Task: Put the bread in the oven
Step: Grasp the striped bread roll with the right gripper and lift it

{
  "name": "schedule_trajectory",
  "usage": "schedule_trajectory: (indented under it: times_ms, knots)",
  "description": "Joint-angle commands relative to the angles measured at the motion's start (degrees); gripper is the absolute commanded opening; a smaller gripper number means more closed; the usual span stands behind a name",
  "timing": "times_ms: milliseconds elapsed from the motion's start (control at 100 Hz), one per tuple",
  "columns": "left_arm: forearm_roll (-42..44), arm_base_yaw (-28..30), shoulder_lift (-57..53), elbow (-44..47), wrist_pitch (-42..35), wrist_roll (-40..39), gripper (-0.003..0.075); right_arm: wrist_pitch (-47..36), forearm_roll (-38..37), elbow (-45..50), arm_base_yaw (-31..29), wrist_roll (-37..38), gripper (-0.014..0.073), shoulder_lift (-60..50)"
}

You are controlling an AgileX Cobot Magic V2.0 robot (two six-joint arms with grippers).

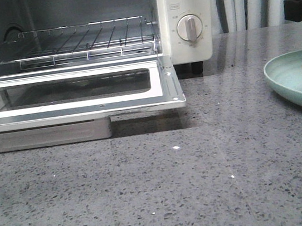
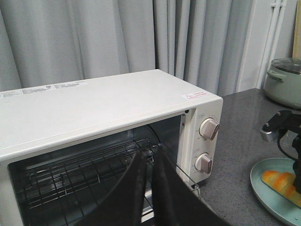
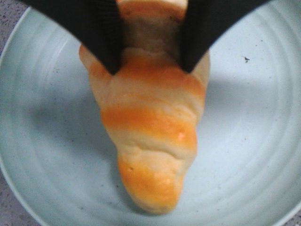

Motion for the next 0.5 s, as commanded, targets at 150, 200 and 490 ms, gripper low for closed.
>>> schedule_trajectory:
  times_ms: [150, 200, 490]
  knots:
    - [-0.5, 0.3, 0.1, -2.0, -4.2, -0.1, -0.002, 4.2, -1.4, -1.1, -0.4, -0.5, -0.0073, -1.6]
    - [-0.5, 0.3, 0.1, -2.0, -4.2, -0.1, -0.002, 4.2, -1.4, -1.1, -0.4, -0.5, -0.0073, -1.9]
    - [-0.5, 0.3, 0.1, -2.0, -3.6, -0.1, -0.002, 4.2, -1.4, -1.4, -0.3, -1.8, -0.0072, -9.1]
